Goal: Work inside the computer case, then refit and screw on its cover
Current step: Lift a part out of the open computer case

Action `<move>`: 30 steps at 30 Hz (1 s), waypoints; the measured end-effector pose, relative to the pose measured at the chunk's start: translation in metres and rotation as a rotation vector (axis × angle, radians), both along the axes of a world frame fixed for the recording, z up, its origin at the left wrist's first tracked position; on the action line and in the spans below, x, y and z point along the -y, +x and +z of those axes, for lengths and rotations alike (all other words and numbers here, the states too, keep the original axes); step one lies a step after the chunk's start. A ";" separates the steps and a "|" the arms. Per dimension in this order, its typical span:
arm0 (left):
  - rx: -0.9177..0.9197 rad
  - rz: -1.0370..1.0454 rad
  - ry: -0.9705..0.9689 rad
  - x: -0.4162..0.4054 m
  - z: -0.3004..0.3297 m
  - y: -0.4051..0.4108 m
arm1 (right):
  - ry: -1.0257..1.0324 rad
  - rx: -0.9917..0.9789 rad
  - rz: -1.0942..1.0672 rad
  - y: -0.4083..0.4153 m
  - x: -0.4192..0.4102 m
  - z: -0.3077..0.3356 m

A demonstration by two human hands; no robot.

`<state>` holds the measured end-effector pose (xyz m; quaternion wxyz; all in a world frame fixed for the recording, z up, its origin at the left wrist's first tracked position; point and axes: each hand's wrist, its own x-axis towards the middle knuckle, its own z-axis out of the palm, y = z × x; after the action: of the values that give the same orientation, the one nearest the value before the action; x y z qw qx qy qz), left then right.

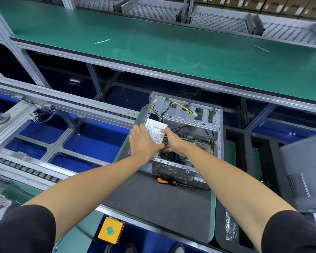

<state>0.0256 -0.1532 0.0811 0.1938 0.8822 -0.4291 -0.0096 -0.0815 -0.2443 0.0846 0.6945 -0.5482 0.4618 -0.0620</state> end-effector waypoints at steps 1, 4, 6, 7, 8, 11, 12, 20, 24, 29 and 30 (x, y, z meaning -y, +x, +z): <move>0.015 -0.005 0.010 -0.001 -0.002 0.000 | -0.013 -0.026 0.015 0.001 0.000 0.001; 0.086 -0.033 0.025 -0.005 -0.008 0.002 | -0.045 -0.093 0.007 0.003 0.000 -0.001; 0.117 -0.053 0.018 -0.006 -0.011 0.001 | -0.101 -0.146 0.005 0.004 -0.001 -0.005; 0.124 -0.055 0.014 -0.006 -0.012 0.001 | -0.142 -0.168 0.004 0.005 -0.002 -0.008; 0.131 -0.057 0.018 -0.005 -0.012 0.001 | -0.177 -0.177 -0.006 0.006 -0.002 -0.011; 0.170 -0.090 0.074 -0.002 -0.013 0.006 | -0.211 -0.169 -0.057 0.012 0.000 -0.016; 0.179 -0.103 0.089 0.000 -0.014 0.008 | -0.230 -0.184 -0.049 0.013 0.001 -0.018; 0.090 -0.290 0.112 0.001 -0.029 0.031 | -0.244 -0.251 0.074 0.012 0.000 -0.024; -0.299 -0.376 0.113 0.006 -0.026 0.054 | -0.178 -0.193 0.041 0.014 0.001 -0.025; -0.577 -0.468 0.240 0.013 -0.017 0.077 | -0.174 -0.106 -0.049 0.018 0.004 -0.031; -0.586 -0.464 0.243 0.013 -0.016 0.076 | -0.154 -0.098 -0.072 0.020 0.003 -0.034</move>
<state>0.1018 -0.1665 0.0647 0.1950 0.7382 -0.5393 -0.3553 -0.0613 -0.2468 0.0508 0.6241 -0.5855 0.5084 -0.0956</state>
